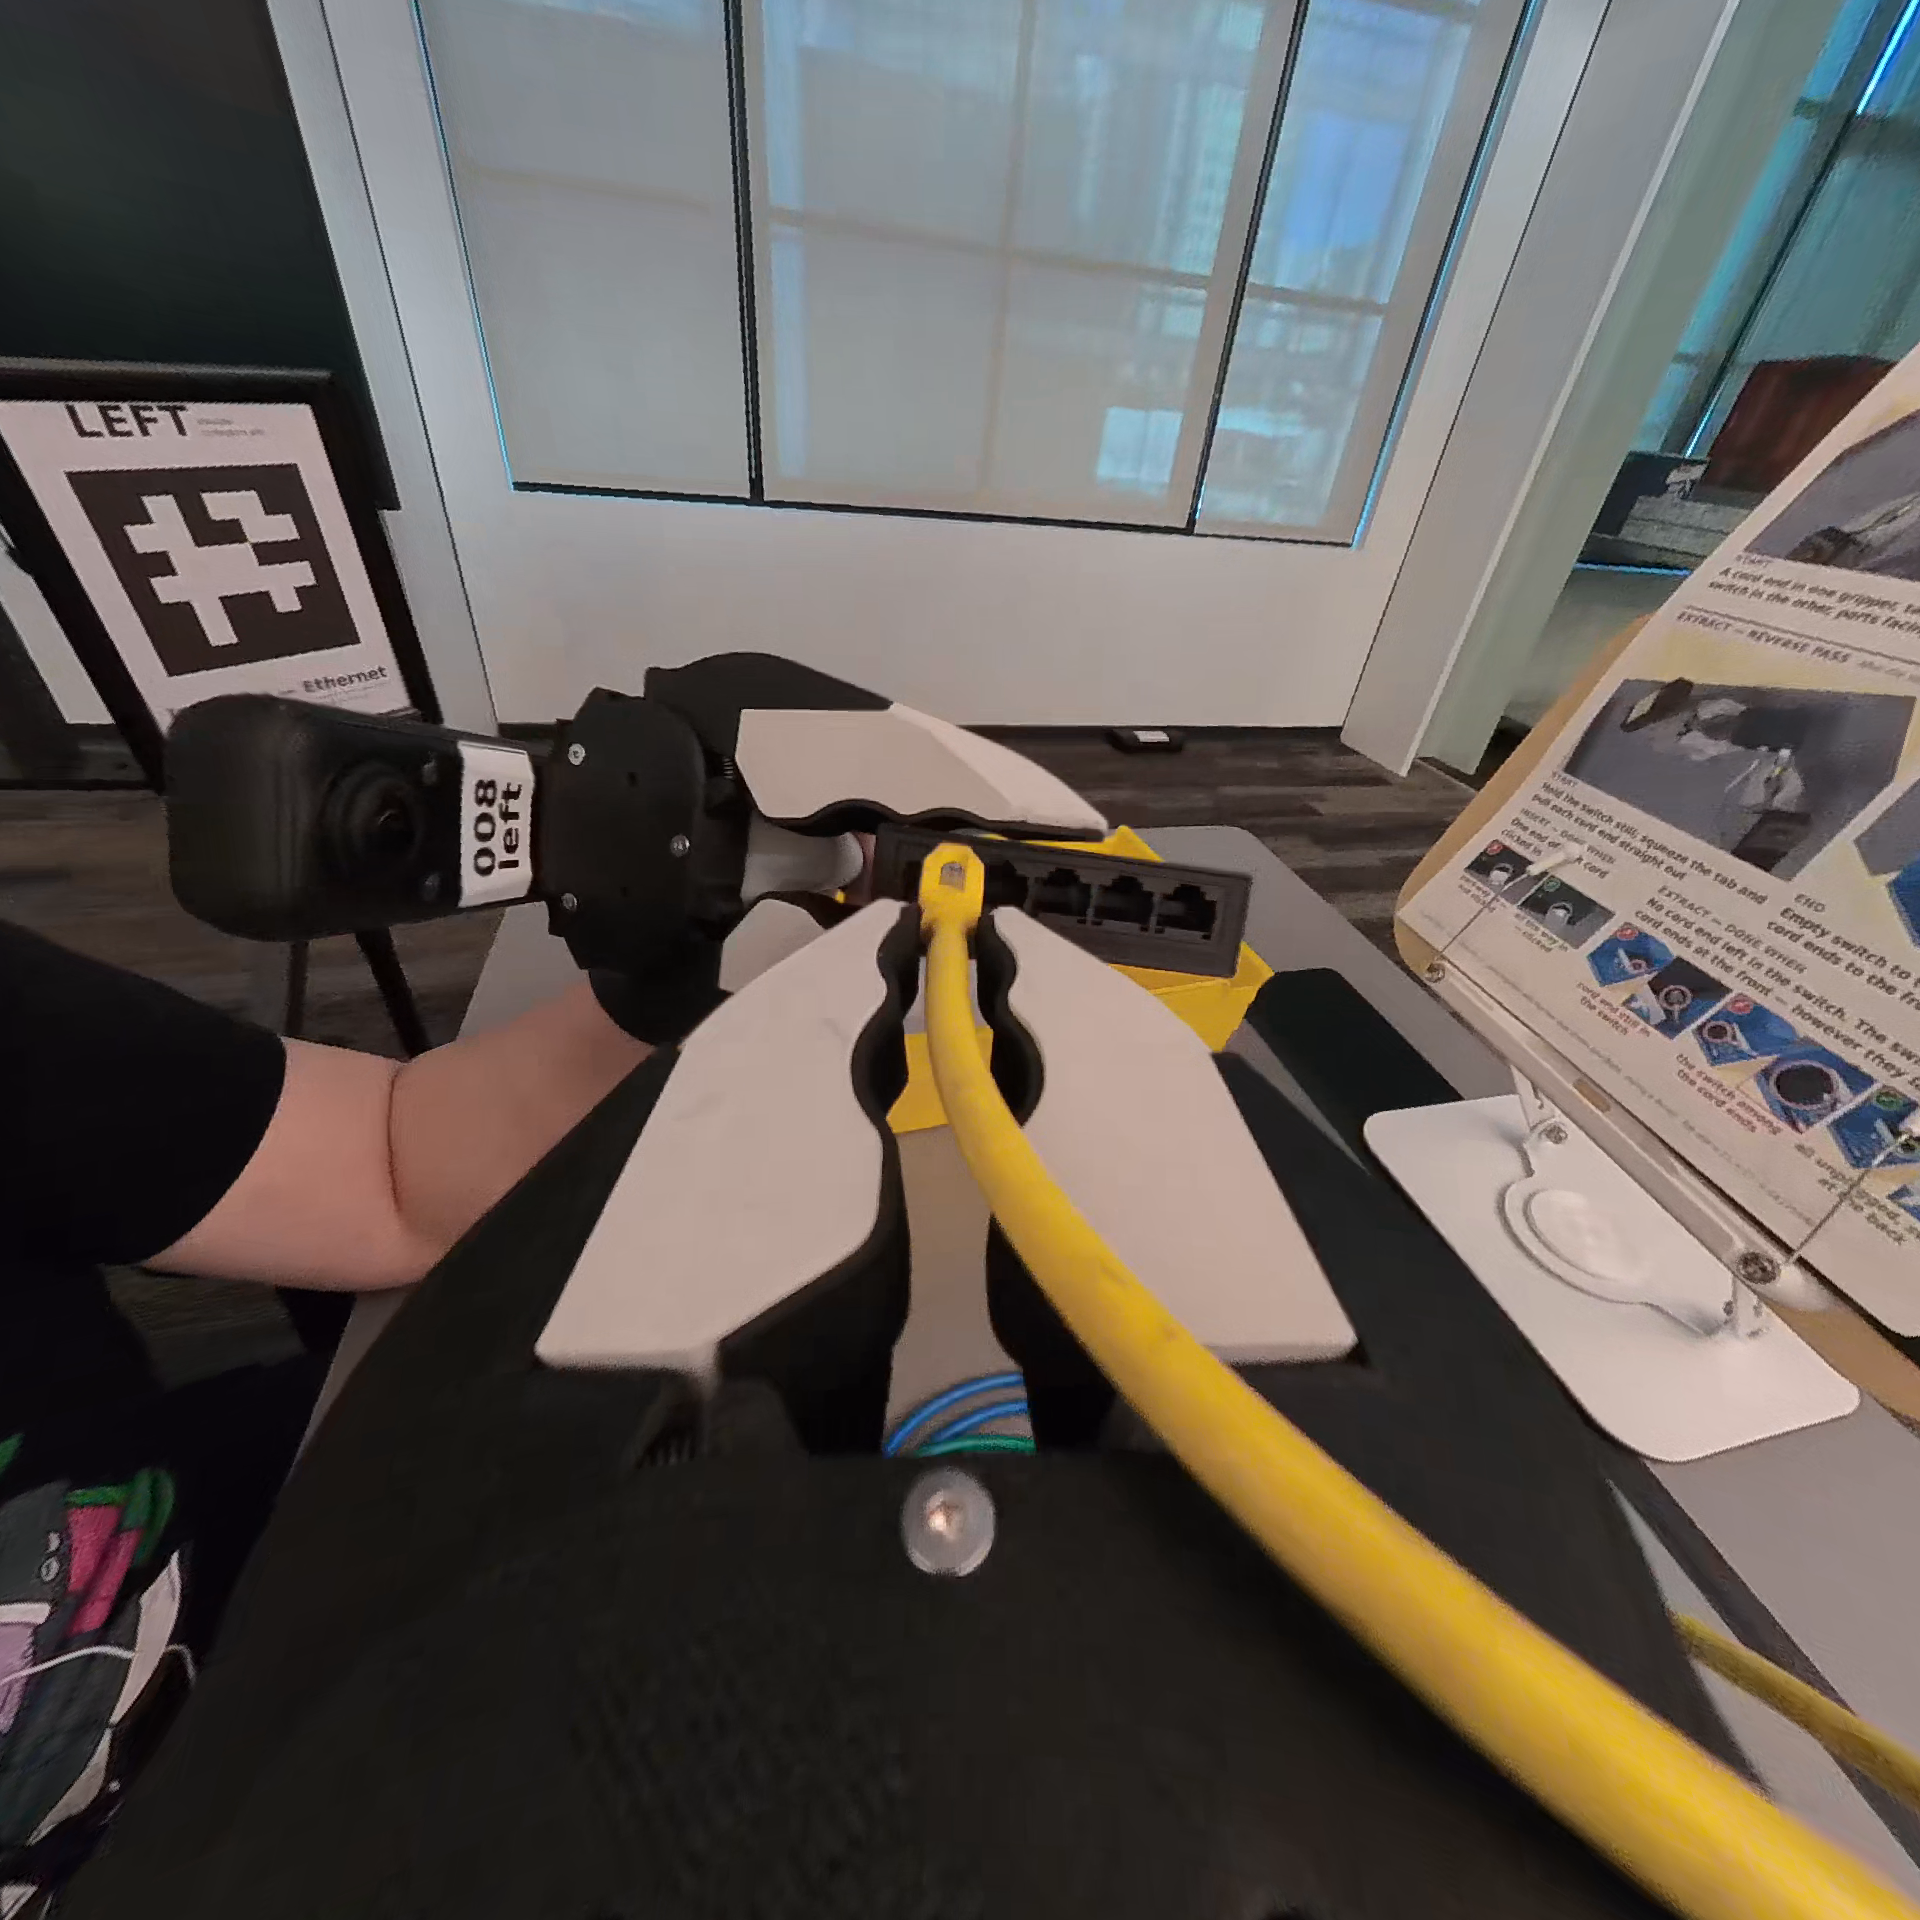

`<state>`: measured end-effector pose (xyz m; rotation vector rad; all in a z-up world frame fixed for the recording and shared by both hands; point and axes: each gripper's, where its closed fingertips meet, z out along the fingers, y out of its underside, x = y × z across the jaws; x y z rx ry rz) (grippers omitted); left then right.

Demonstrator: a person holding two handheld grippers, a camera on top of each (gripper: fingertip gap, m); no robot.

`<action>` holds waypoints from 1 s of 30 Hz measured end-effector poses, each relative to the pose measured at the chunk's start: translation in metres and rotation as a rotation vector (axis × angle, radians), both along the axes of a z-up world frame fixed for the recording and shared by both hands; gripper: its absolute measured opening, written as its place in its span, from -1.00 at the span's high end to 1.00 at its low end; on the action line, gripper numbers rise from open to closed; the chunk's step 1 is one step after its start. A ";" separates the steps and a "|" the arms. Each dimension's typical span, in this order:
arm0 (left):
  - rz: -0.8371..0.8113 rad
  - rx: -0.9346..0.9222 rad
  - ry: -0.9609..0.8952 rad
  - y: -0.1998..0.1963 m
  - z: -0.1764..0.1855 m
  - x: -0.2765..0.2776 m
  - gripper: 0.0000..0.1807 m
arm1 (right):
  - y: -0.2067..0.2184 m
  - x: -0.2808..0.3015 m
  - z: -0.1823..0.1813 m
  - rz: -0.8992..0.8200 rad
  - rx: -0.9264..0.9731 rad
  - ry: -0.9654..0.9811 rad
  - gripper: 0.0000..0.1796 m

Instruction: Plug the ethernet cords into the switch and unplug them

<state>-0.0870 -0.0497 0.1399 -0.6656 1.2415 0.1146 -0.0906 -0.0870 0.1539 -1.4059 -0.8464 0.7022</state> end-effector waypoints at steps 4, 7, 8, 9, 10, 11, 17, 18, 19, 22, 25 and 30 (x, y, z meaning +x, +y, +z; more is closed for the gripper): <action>0.033 0.012 0.037 0.003 -0.004 0.001 0.68 | 0.001 0.001 -0.003 0.010 -0.046 0.008 0.88; 0.069 0.023 0.064 0.004 -0.008 0.003 0.69 | 0.004 -0.002 -0.009 0.004 -0.063 -0.017 0.87; 0.081 0.026 0.066 0.005 -0.007 0.002 0.68 | 0.004 -0.002 -0.008 -0.002 -0.056 -0.012 0.88; 0.075 0.023 0.066 0.005 -0.007 0.002 0.68 | 0.004 -0.002 -0.009 0.002 -0.056 -0.015 0.88; 0.064 0.018 0.060 0.003 -0.006 0.001 0.68 | 0.003 -0.003 -0.009 0.014 -0.058 -0.011 0.87; 0.058 0.011 0.058 0.002 -0.005 0.001 0.68 | 0.002 -0.004 -0.008 0.024 -0.057 -0.001 0.87; 0.091 0.019 0.105 0.003 -0.011 0.002 0.69 | 0.002 -0.003 -0.013 0.030 -0.088 -0.025 0.88; 0.089 0.020 0.106 0.002 -0.012 0.003 0.68 | 0.001 -0.003 -0.013 0.037 -0.093 -0.026 0.88; 0.088 0.023 0.106 0.001 -0.011 0.003 0.69 | 0.000 -0.003 -0.014 0.044 -0.099 -0.023 0.87; 0.094 0.020 0.102 -0.001 -0.010 0.003 0.69 | -0.001 -0.004 -0.013 0.054 -0.105 -0.013 0.88; 0.101 0.011 0.103 0.000 -0.012 0.004 0.69 | -0.001 -0.003 -0.014 0.037 -0.104 -0.028 0.87; 0.082 0.006 0.079 -0.006 -0.010 0.008 0.70 | -0.004 -0.001 -0.012 0.038 -0.104 -0.024 0.87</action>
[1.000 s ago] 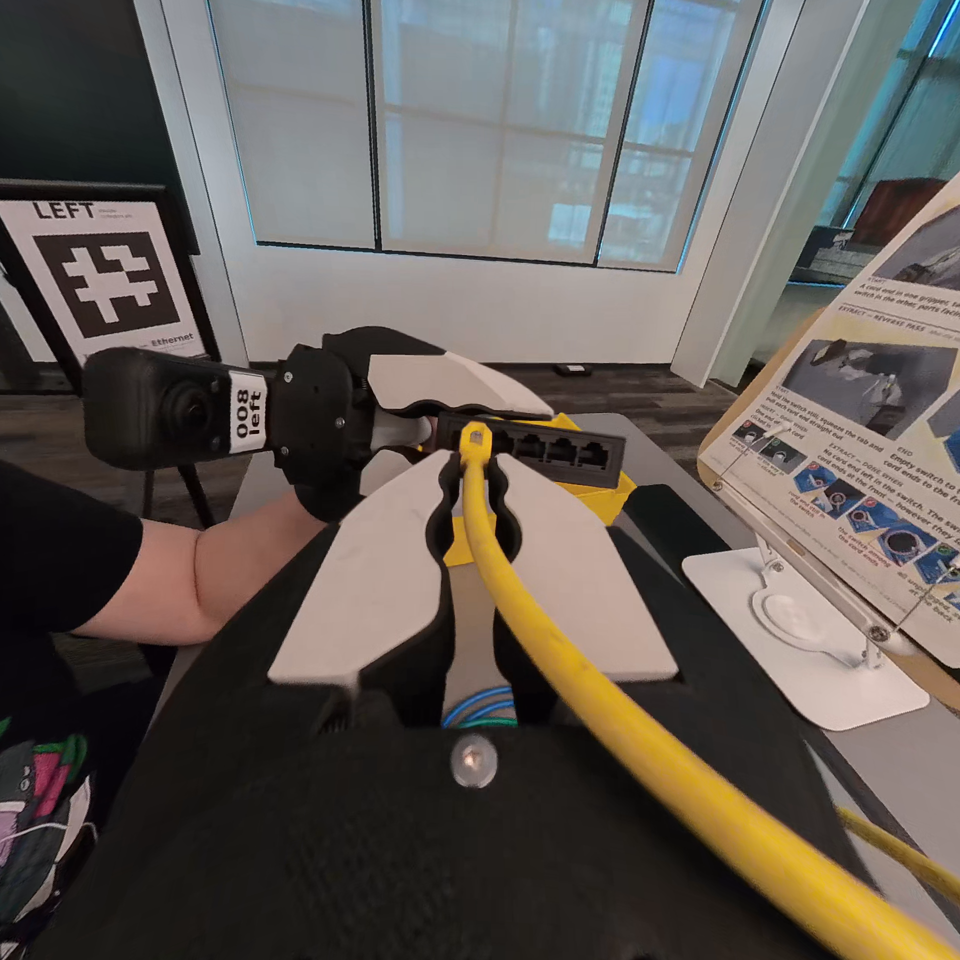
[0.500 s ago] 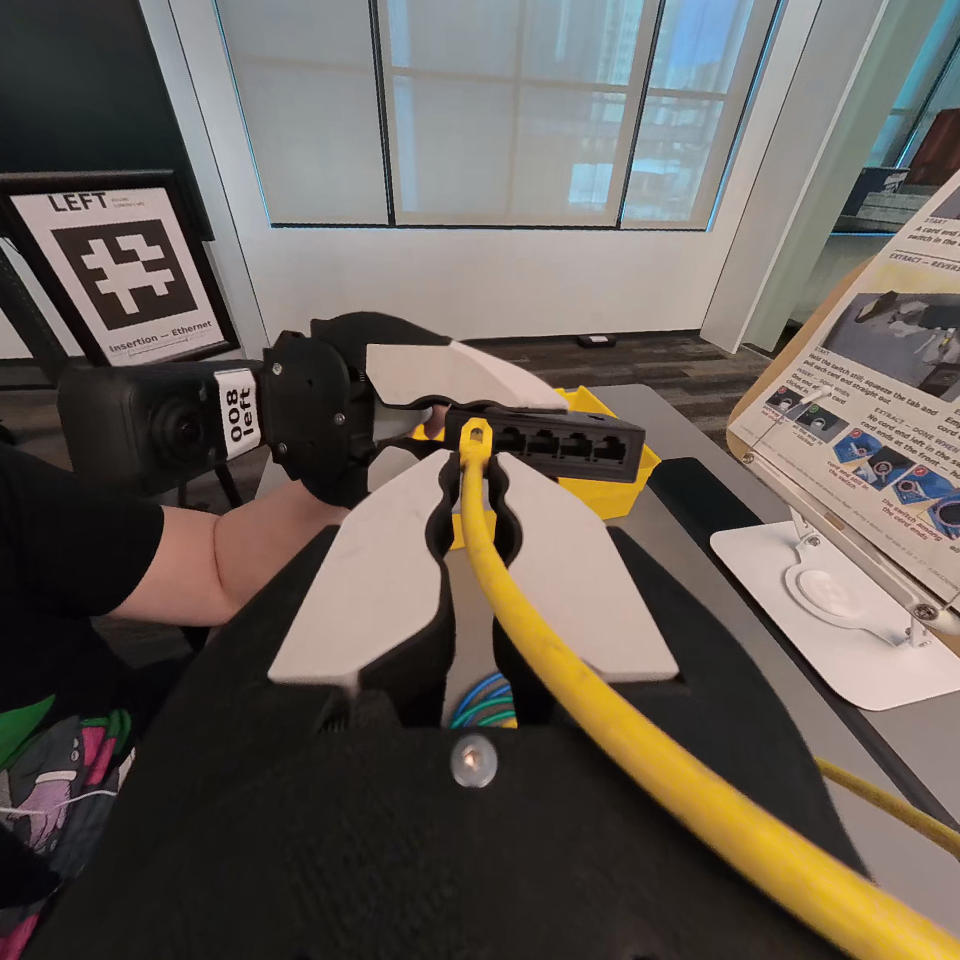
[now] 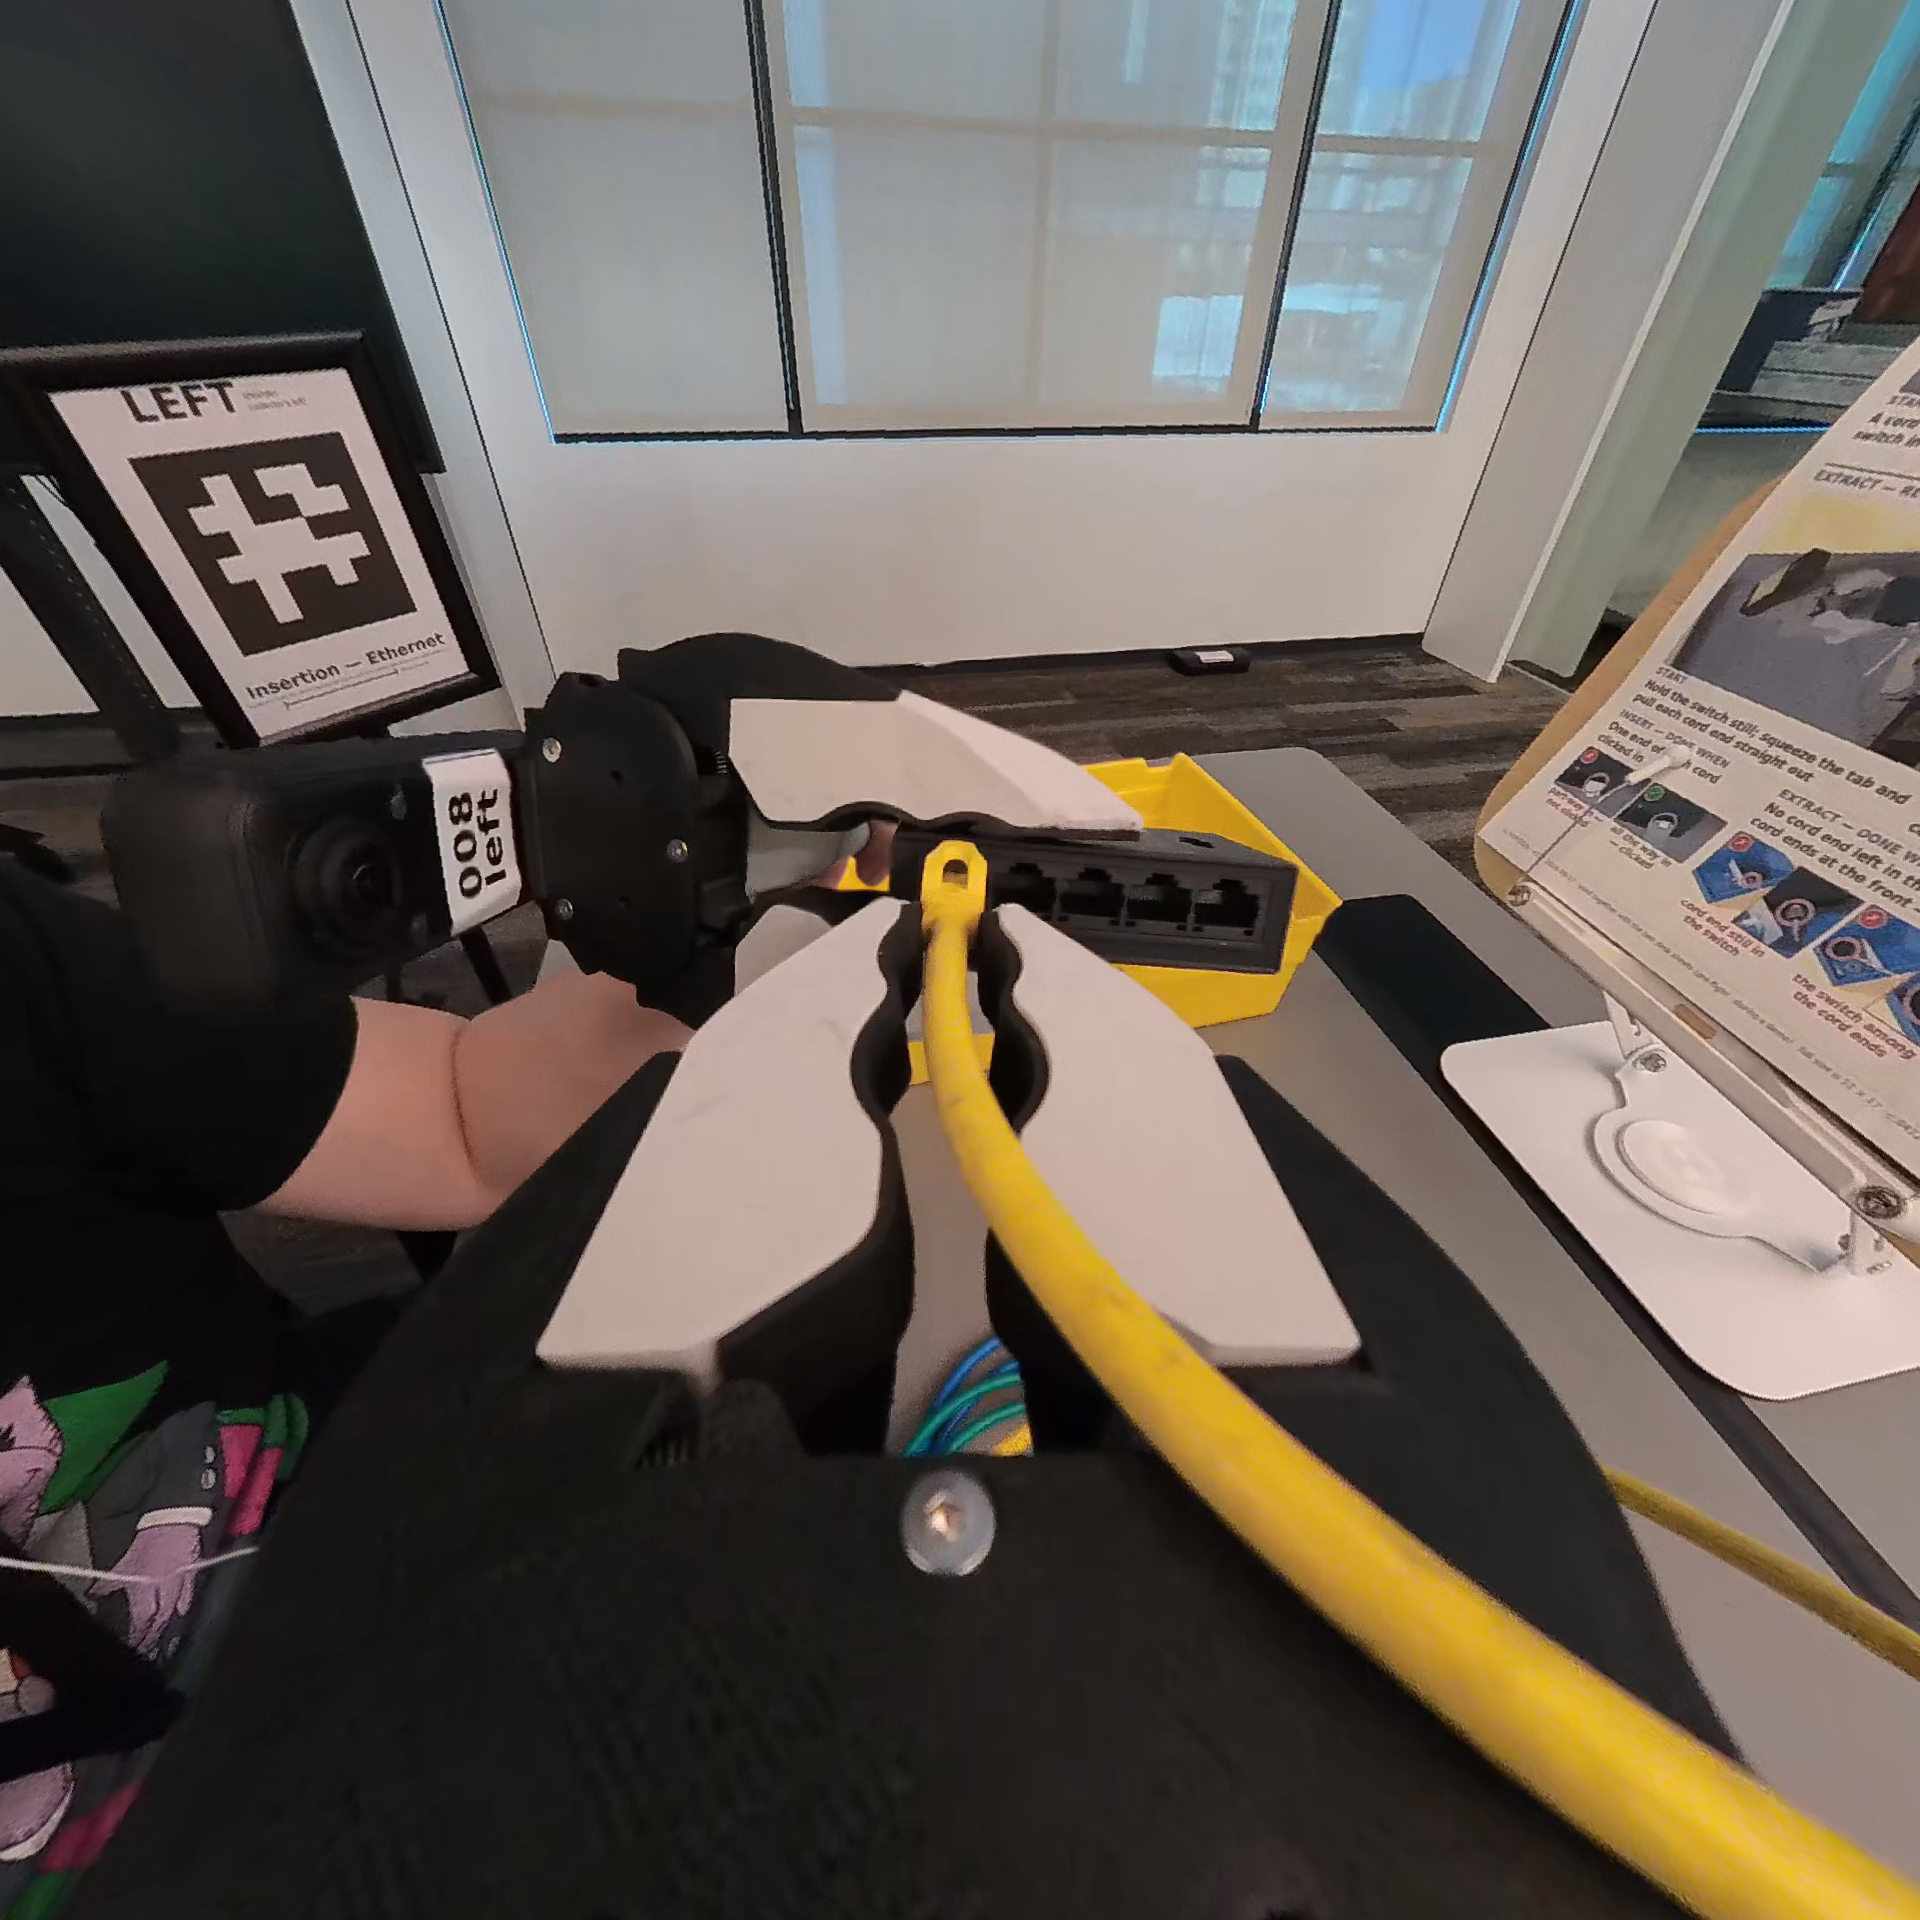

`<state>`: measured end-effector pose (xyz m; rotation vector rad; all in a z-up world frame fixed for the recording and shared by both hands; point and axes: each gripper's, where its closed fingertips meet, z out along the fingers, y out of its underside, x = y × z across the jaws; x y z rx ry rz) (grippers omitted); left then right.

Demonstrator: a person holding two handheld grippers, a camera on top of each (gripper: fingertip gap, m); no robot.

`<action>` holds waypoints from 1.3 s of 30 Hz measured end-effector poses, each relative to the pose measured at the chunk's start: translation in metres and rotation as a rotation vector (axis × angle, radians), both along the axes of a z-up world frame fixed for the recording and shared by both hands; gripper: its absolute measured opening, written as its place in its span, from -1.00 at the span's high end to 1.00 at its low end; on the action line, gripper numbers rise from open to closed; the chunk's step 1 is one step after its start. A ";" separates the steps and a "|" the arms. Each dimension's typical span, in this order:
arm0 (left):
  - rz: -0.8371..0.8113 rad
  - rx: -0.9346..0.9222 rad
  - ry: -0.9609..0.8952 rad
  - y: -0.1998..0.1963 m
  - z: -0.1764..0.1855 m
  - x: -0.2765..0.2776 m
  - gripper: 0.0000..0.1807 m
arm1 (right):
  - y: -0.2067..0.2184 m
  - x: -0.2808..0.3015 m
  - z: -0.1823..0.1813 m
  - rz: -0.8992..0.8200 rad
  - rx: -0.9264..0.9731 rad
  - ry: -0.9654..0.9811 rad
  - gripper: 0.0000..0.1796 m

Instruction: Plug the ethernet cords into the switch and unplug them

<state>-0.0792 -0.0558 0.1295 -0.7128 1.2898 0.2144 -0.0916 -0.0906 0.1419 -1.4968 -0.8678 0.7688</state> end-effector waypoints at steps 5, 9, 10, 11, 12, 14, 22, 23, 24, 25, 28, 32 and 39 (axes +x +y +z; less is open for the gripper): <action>0.023 0.003 0.011 0.006 -0.003 -0.001 0.70 | 0.003 0.000 -0.004 -0.024 0.004 -0.024 0.87; 0.063 -0.025 0.073 0.022 -0.013 -0.003 0.69 | 0.015 0.000 -0.010 -0.057 0.003 -0.039 0.87; 0.061 -0.020 0.081 0.028 -0.016 -0.003 0.68 | 0.020 -0.001 -0.013 -0.068 0.000 -0.041 0.87; 0.047 -0.019 0.077 0.032 -0.019 -0.003 0.68 | 0.024 -0.001 -0.018 -0.072 -0.016 -0.061 0.87; 0.053 -0.038 0.070 0.039 -0.022 -0.004 0.68 | 0.026 0.001 -0.025 -0.076 -0.041 -0.095 0.87; 0.124 -0.116 0.069 0.060 -0.031 -0.012 0.68 | 0.027 0.013 -0.037 -0.086 -0.083 -0.171 0.86; 0.234 -0.222 0.009 0.109 -0.047 -0.008 0.68 | 0.005 0.044 -0.054 0.030 -0.181 -0.232 0.87; 0.238 -0.223 0.005 0.115 -0.044 -0.004 0.68 | 0.004 0.042 -0.064 0.056 -0.208 -0.278 0.87; 0.261 -0.205 0.011 0.124 -0.037 -0.002 0.68 | 0.006 0.042 -0.074 0.053 -0.221 -0.334 0.87; 0.290 -0.182 0.018 0.134 -0.028 -0.001 0.68 | 0.013 0.044 -0.081 0.017 -0.219 -0.378 0.86; 0.288 -0.134 0.029 0.148 0.006 0.000 0.68 | 0.027 0.050 -0.090 -0.060 -0.235 -0.417 0.86; 0.332 0.015 0.182 0.154 0.016 -0.017 0.68 | 0.029 0.061 -0.077 -0.083 -0.218 -0.339 0.87; 0.437 0.102 0.519 0.143 -0.081 -0.053 0.68 | 0.025 0.071 -0.075 -0.089 -0.211 -0.332 0.86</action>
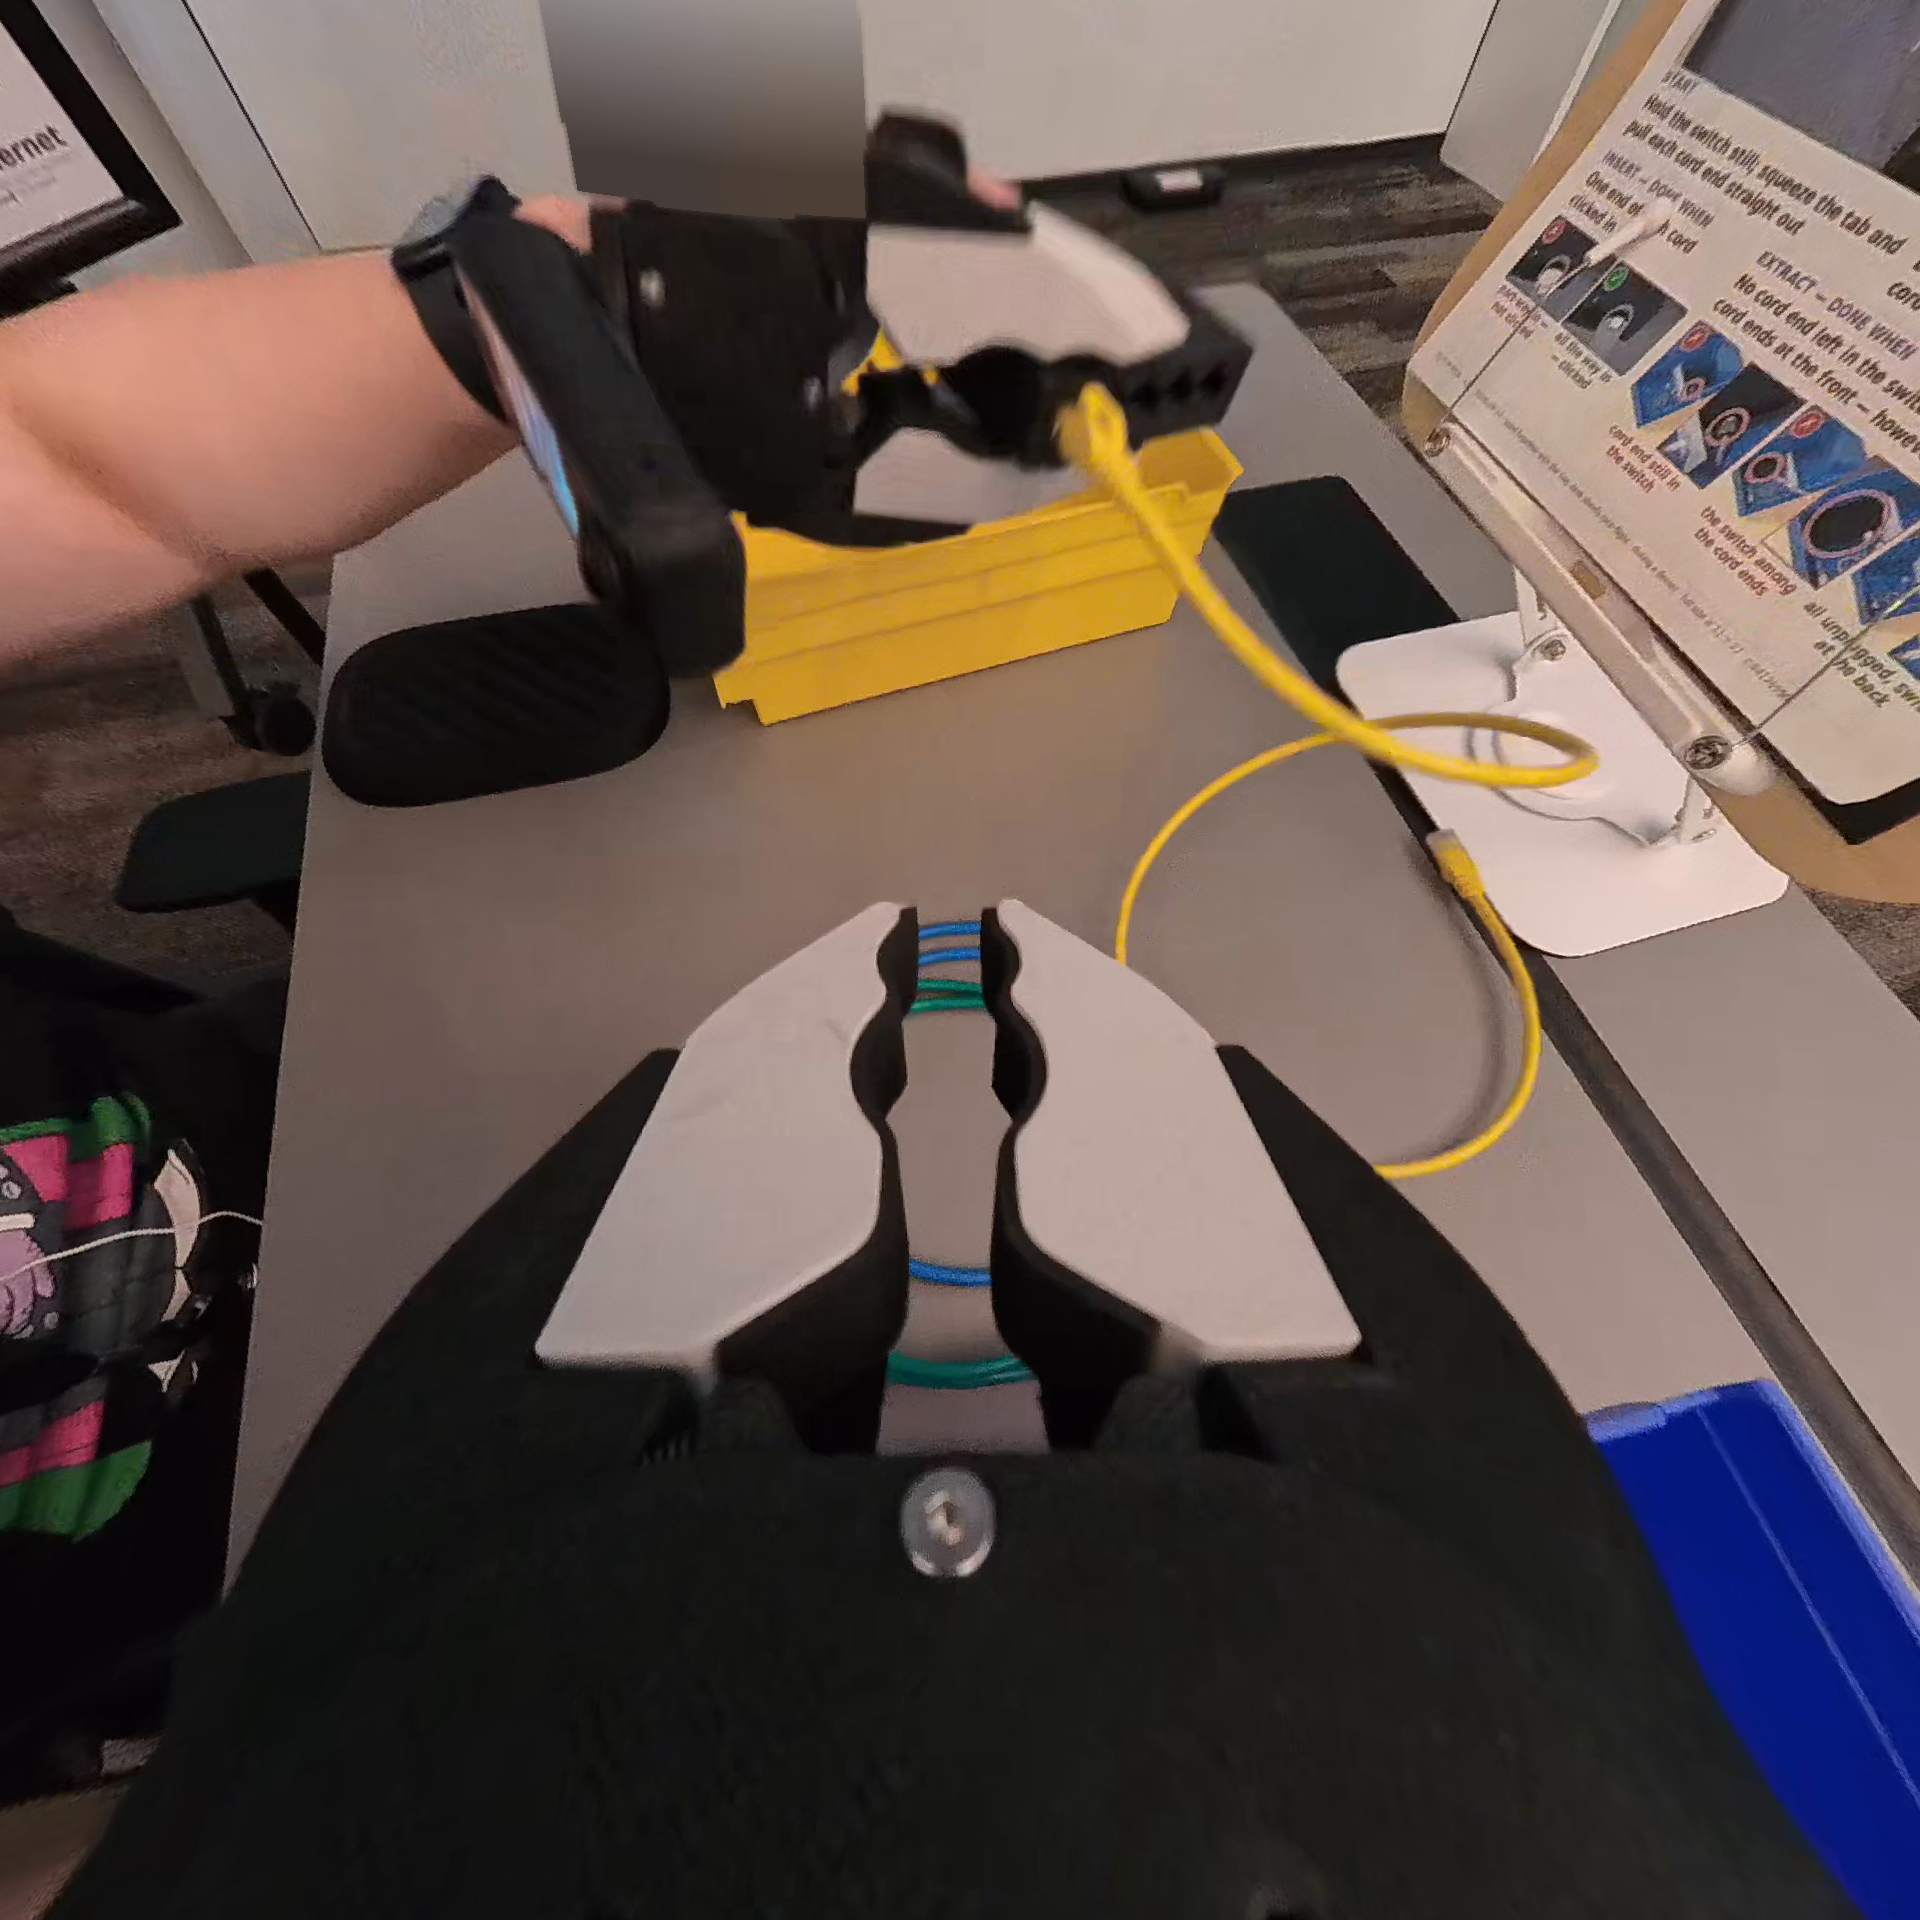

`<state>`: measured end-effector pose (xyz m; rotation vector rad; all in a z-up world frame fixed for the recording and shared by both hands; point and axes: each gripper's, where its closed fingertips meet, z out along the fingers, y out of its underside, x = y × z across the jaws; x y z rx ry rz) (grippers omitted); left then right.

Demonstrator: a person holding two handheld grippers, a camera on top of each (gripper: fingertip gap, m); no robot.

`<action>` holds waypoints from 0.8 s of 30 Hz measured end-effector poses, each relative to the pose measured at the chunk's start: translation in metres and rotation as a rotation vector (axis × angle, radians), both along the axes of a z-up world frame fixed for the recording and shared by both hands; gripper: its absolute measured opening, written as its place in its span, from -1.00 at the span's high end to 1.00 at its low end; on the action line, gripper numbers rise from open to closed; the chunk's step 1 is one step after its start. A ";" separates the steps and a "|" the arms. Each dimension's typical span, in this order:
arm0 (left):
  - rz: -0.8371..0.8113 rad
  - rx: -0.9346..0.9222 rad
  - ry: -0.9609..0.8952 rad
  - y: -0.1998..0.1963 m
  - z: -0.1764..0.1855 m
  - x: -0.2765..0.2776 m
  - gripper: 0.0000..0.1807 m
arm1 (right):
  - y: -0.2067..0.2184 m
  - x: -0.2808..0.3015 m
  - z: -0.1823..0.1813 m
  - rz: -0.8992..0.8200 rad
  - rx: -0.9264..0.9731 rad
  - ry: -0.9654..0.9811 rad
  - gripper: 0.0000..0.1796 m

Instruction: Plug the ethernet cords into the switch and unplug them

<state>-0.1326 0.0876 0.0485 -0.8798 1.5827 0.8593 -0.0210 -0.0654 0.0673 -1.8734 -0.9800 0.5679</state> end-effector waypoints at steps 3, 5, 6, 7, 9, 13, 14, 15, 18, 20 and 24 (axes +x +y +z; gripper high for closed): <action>0.047 -0.026 0.100 -0.006 -0.047 -0.005 0.68 | 0.000 0.001 0.000 -0.003 0.011 -0.011 0.86; 0.083 -0.034 0.133 -0.004 -0.073 0.000 0.69 | -0.001 0.000 0.003 0.003 0.022 0.000 0.86; 0.097 -0.061 0.134 -0.003 -0.086 0.005 0.69 | -0.002 0.001 0.004 0.004 0.026 0.004 0.86; 0.107 -0.090 0.124 -0.001 -0.098 0.011 0.69 | -0.002 0.001 0.005 0.003 0.029 0.005 0.86; 0.117 -0.147 0.121 0.003 -0.120 0.024 0.68 | -0.004 0.003 0.005 0.000 0.034 0.002 0.86; 0.100 -0.235 0.148 0.007 -0.157 0.041 0.68 | -0.008 0.009 0.010 -0.005 0.057 0.009 0.86; 0.093 -0.259 0.159 0.007 -0.166 0.042 0.68 | -0.009 0.010 0.013 -0.004 0.064 0.019 0.86; 0.080 -0.277 0.161 0.007 -0.173 0.043 0.68 | -0.010 0.012 0.015 -0.003 0.072 0.029 0.86; 0.071 -0.339 0.134 0.007 -0.186 0.040 0.64 | -0.012 0.020 0.022 -0.014 0.095 0.052 0.86; 0.104 -0.379 0.099 0.008 -0.187 0.035 0.54 | -0.015 0.024 0.027 -0.018 0.107 0.072 0.87; 0.182 -0.481 -0.003 0.001 -0.176 0.018 0.23 | -0.019 0.035 0.034 -0.036 0.129 0.096 0.87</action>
